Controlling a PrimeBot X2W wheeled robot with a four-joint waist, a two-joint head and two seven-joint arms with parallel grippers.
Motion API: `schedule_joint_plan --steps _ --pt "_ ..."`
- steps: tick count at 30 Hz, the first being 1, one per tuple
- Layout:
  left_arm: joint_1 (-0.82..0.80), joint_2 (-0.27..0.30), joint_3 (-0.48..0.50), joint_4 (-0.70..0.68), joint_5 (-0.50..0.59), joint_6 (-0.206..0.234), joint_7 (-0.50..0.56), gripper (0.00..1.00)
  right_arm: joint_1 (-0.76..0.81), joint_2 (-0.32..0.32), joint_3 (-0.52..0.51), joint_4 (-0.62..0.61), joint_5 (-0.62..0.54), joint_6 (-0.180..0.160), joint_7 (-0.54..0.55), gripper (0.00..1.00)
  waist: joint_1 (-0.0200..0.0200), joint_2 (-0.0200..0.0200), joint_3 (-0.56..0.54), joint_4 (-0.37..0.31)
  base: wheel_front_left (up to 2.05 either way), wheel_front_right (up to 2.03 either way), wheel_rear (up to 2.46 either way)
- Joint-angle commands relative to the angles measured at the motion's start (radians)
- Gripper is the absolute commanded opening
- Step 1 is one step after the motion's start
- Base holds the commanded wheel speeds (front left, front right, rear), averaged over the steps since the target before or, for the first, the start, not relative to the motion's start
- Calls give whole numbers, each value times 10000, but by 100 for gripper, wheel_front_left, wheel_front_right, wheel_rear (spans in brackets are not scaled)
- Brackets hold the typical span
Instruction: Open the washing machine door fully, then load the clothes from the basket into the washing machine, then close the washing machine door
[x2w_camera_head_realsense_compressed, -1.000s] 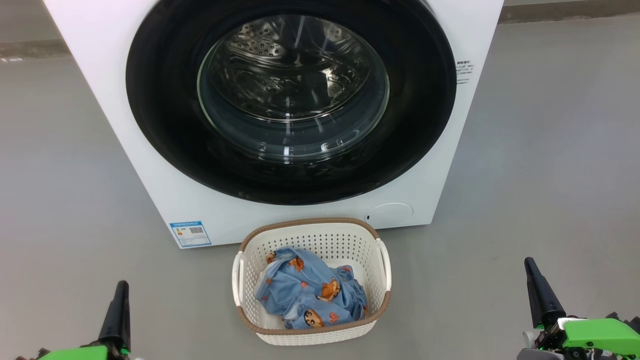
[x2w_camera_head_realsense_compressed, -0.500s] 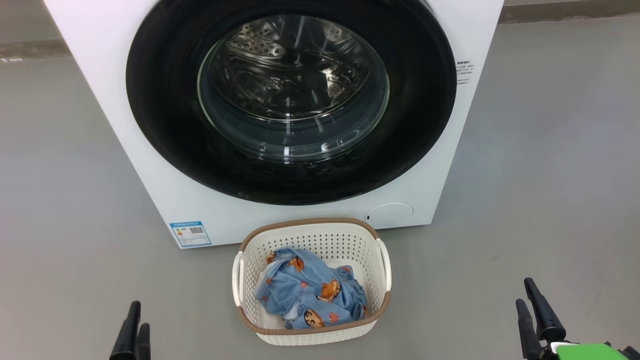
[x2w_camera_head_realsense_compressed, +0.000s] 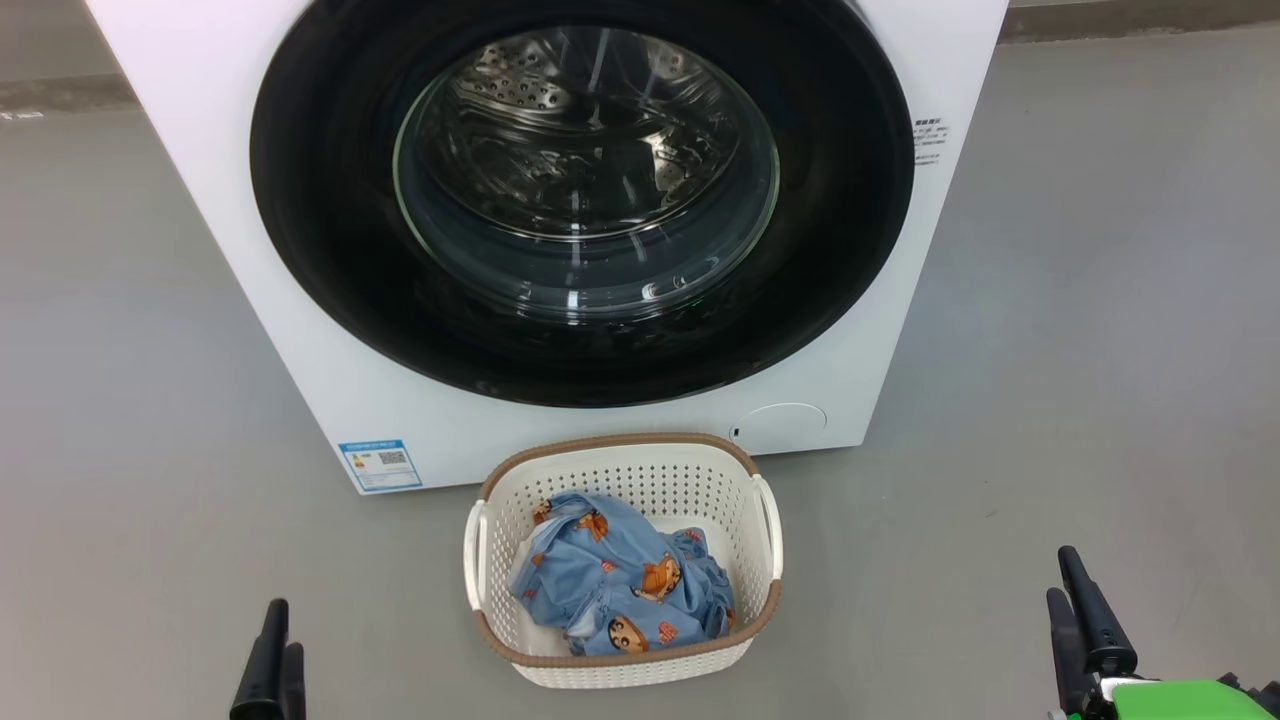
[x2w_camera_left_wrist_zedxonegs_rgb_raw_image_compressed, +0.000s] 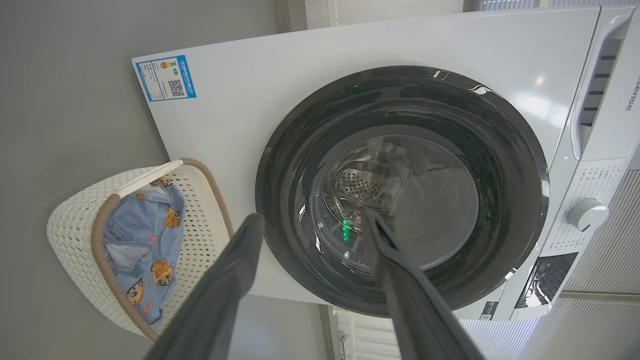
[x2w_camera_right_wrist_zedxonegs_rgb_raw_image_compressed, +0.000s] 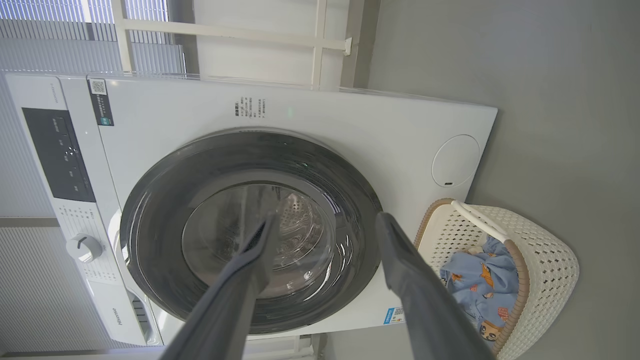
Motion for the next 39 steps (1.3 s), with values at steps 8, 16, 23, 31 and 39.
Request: schedule_joint_plan --steps 8,16,23,31,39 --pt "-341 218 -33 -326 730 -32 -318 100 -215 -79 -34 -546 -1281 -3 -310 100 -1 -1 15 10 0 0 0" --pt "-371 239 -118 -334 1519 -40 -553 100 -216 -91 -14 -830 -2289 -3 -544 100 -1 -1 -7 18 0 0 0" --pt "-361 267 -186 -322 2546 -47 -758 100 -175 -101 93 -1058 -3549 -4 -748 100 -1 -1 -58 8 0 0 0" --pt "-362 277 -124 -367 4038 -56 -1021 100 -159 -225 390 -1278 -5398 -5 -1010 100 -1 -1 -80 -13 0 0 0" --pt "-400 286 -68 -395 5151 -62 -1227 100 -199 -406 605 -1332 -6719 -5 -1215 100 -1 -1 -62 -18 0 0 0"
